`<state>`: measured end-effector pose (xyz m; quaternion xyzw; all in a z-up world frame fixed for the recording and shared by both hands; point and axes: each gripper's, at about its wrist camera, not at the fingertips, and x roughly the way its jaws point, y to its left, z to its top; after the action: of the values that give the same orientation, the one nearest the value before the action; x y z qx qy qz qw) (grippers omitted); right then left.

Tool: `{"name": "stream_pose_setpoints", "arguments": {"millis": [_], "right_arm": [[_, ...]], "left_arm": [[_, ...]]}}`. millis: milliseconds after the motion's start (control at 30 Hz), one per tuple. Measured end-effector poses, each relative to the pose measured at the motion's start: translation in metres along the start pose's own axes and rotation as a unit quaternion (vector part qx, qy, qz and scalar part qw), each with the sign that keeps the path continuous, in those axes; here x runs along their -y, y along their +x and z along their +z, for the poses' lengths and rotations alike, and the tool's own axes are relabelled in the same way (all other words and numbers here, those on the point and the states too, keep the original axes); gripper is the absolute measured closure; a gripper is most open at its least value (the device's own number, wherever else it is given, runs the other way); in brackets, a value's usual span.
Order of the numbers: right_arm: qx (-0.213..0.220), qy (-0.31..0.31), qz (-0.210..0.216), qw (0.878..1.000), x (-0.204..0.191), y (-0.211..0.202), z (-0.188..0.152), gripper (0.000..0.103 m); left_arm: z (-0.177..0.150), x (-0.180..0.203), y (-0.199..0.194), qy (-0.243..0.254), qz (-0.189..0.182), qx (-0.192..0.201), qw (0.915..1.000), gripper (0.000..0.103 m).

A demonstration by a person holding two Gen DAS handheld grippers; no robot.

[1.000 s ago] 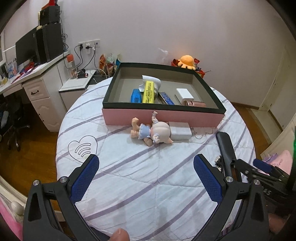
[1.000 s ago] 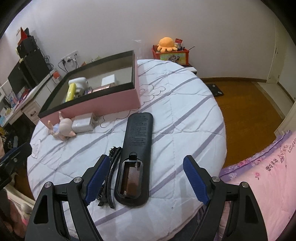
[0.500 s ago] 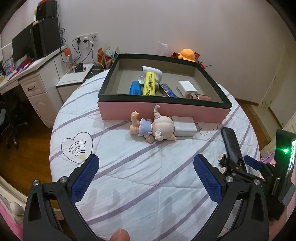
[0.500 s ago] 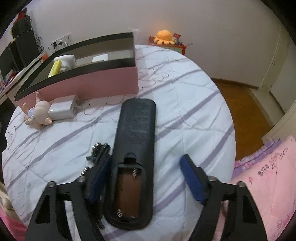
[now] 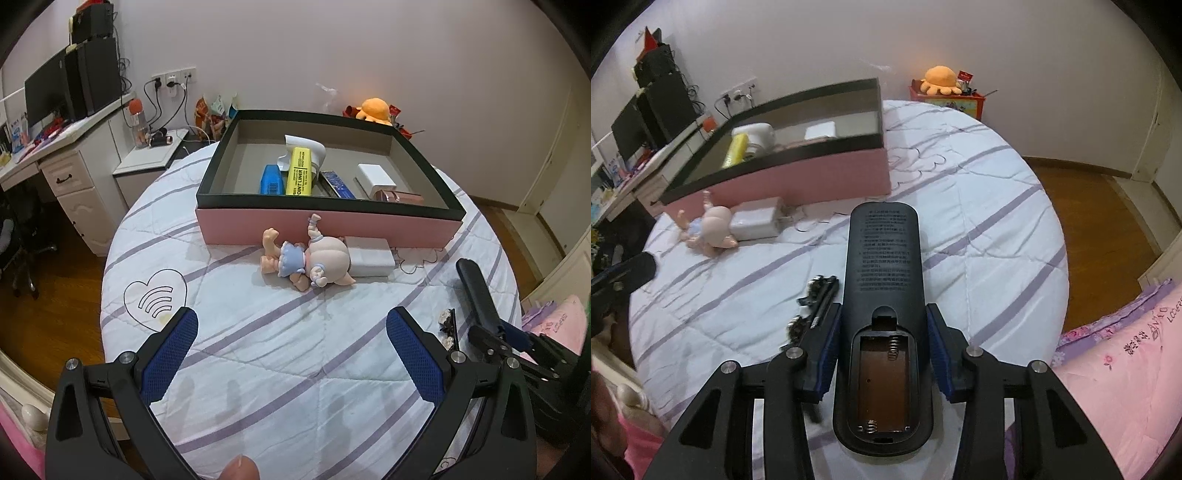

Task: Organize rigid objects
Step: 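Close the right tool on the black remote and lift it, then carry the black remote into the pink box and open the right tool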

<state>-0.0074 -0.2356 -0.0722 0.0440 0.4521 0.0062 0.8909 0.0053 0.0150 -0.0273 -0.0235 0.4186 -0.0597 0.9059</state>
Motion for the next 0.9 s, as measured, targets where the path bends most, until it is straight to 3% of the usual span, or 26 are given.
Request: {"name": "stream_pose_setpoints", "arguments": {"millis": [200,433,700,900], "right_arm": [[0.025,-0.01,0.024,0.999,-0.01,-0.023,0.016,0.059],[0.053,-0.042,0.057,0.996,-0.039,-0.023,0.063,0.059],[0.055,-0.056,0.061,0.995,-0.062,0.034,0.146,0.059],[0.017,-0.041,0.056,0.997,-0.059,0.1,0.184,0.059]], "left_arm": [[0.009,-0.001,0.0,0.001,0.009,0.006,0.9999,0.0],[0.043,-0.019,0.01,-0.014,0.031,0.025,0.9991,0.0],[0.092,-0.041,0.038,-0.034,0.053,0.044,0.997,0.0],[0.111,-0.046,0.063,-0.039,0.055,0.039,0.997,0.0]]}}
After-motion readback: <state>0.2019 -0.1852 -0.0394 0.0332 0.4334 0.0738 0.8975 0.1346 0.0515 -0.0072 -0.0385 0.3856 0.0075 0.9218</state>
